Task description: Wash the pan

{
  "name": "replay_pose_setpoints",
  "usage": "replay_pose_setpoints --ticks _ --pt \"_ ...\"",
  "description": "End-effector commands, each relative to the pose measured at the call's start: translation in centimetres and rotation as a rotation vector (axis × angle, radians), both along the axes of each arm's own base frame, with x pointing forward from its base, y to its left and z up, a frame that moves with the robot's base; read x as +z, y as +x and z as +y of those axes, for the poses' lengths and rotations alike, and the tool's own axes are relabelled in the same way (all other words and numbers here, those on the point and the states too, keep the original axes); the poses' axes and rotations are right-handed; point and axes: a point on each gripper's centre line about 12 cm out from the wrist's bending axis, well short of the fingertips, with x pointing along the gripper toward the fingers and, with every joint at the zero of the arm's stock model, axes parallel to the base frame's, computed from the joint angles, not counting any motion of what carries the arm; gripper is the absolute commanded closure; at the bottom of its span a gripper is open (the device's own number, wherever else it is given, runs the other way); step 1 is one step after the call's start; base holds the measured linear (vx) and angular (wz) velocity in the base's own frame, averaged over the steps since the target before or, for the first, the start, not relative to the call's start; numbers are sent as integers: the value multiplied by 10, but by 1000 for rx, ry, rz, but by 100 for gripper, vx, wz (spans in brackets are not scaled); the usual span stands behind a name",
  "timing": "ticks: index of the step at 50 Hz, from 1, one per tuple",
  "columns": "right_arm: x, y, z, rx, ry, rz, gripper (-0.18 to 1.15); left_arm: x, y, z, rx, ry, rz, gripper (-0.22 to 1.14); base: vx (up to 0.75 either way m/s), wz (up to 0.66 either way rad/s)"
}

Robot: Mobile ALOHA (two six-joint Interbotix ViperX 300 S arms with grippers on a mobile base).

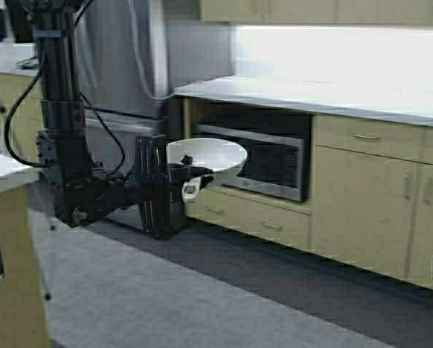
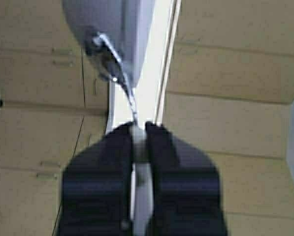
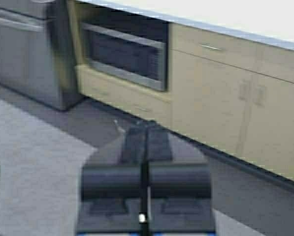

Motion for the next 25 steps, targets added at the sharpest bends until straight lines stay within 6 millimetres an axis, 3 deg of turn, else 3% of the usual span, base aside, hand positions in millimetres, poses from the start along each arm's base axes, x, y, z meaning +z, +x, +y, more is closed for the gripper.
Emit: replay_pose_setpoints --ticks 1,25 --pt "6 1 0 0 19 -20 91 22 6 -4 0 -34 -66 89 9 53" --pt "5 1 0 0 32 -16 91 29 11 -6 1 -47 -86 89 9 52"
